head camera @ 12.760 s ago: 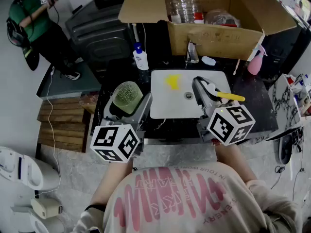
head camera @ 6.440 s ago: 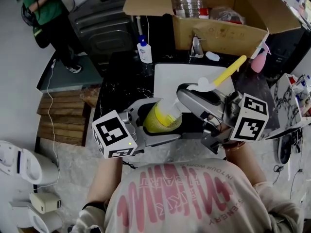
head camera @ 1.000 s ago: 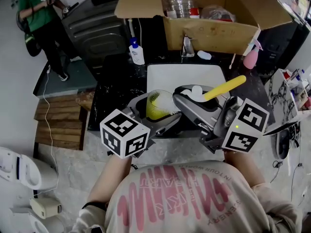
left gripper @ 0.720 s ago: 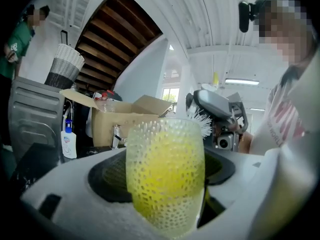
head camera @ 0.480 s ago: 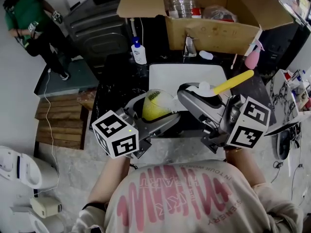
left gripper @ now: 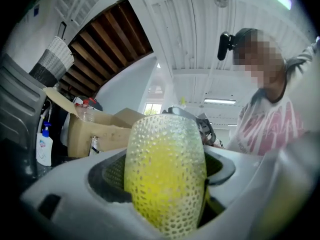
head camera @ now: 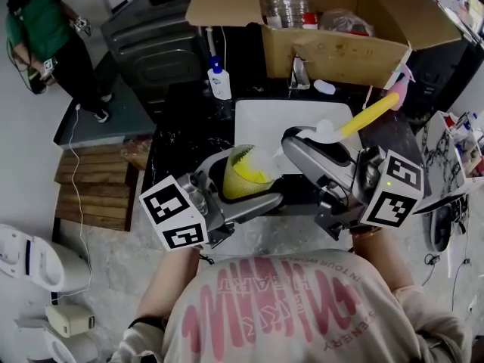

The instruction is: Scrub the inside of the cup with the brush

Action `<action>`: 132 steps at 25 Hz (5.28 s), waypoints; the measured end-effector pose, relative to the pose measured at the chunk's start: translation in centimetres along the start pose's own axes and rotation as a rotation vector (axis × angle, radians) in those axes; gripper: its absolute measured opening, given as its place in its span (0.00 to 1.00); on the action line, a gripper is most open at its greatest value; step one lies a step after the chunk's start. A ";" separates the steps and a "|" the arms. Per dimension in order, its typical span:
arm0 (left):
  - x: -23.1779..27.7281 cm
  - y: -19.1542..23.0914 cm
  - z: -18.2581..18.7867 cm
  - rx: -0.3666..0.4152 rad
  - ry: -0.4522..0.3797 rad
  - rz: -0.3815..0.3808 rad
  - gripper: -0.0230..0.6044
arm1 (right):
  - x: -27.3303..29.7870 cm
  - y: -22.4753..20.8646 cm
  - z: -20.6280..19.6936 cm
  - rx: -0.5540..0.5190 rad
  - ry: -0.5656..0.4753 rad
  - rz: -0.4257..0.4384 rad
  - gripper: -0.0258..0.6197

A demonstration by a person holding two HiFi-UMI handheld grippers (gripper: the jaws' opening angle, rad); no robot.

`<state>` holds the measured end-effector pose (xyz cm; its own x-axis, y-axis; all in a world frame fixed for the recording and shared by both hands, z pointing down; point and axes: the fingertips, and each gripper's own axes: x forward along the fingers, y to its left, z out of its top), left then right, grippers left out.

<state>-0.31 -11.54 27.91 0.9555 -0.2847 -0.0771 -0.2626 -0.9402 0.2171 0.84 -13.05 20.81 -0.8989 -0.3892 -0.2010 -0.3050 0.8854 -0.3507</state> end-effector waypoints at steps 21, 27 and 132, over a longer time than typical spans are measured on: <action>1.9 -1.2 -2.9 0.179 0.228 -0.103 0.66 | 2.0 0.0 -0.1 -0.024 0.026 0.055 0.12; 2.7 -0.5 -3.9 0.194 0.274 -0.062 0.66 | 2.2 -0.1 -0.5 -0.065 0.058 0.044 0.11; 3.2 2.8 -1.3 0.292 0.193 0.116 0.65 | 0.6 -0.7 3.7 -0.250 -0.102 -0.037 0.11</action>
<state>2.18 -14.82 29.49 0.9176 -0.3781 0.1225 -0.3713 -0.9255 -0.0752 1.64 -14.81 17.53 -0.8534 -0.4345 -0.2881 -0.4163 0.9006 -0.1253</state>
